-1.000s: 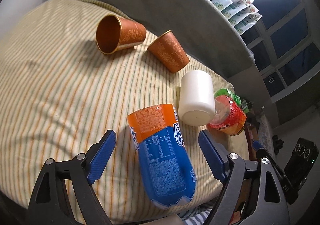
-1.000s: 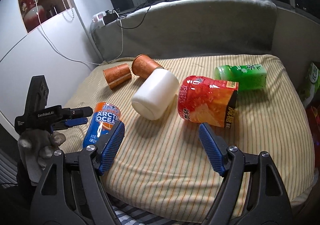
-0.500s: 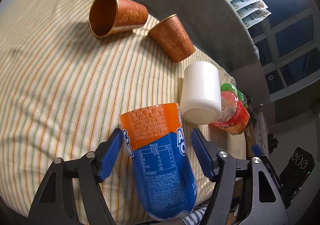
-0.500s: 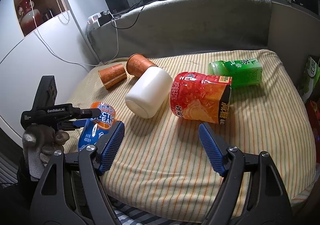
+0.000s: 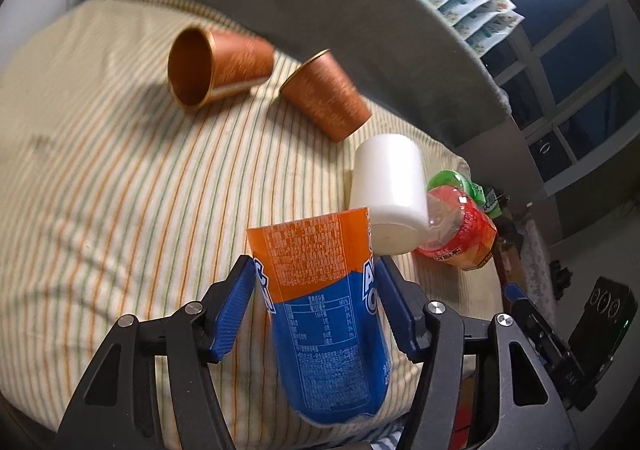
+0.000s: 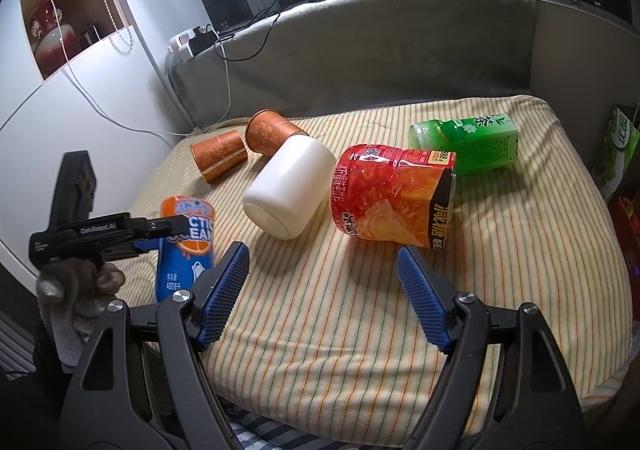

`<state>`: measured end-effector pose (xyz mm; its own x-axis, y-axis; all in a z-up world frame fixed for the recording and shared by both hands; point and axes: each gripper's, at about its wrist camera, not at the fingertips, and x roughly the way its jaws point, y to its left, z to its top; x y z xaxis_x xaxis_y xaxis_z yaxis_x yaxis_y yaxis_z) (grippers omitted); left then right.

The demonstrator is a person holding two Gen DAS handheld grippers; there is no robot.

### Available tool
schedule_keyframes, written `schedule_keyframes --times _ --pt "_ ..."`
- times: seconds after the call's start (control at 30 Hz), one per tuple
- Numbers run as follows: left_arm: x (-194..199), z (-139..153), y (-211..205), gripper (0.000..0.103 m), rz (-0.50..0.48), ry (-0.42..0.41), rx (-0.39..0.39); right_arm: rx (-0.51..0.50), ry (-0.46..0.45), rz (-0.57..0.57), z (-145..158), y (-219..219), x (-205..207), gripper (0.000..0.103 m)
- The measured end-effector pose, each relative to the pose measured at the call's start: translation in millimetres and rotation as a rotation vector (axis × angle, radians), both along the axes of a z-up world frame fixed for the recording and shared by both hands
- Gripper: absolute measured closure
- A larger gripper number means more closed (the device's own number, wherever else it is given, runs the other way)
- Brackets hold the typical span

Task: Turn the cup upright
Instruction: 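Lift the blue bottle with the right gripper and rotate it upright, then lower the upright blue bottle onto the bed with the right gripper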

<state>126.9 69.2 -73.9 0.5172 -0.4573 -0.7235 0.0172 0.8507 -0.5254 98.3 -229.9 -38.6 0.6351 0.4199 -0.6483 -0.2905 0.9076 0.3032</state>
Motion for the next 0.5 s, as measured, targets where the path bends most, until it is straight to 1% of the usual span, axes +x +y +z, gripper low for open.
schedule_keyframes --times 0.2,0.5 --pt "-10 20 -12 0.042 -0.002 -0.107 0.097 0.000 0.000 0.002 1 1 0 0.024" --pt "-19 33 -31 0.042 0.004 -0.218 0.213 0.011 -0.002 -0.008 1 -3 -3 0.024"
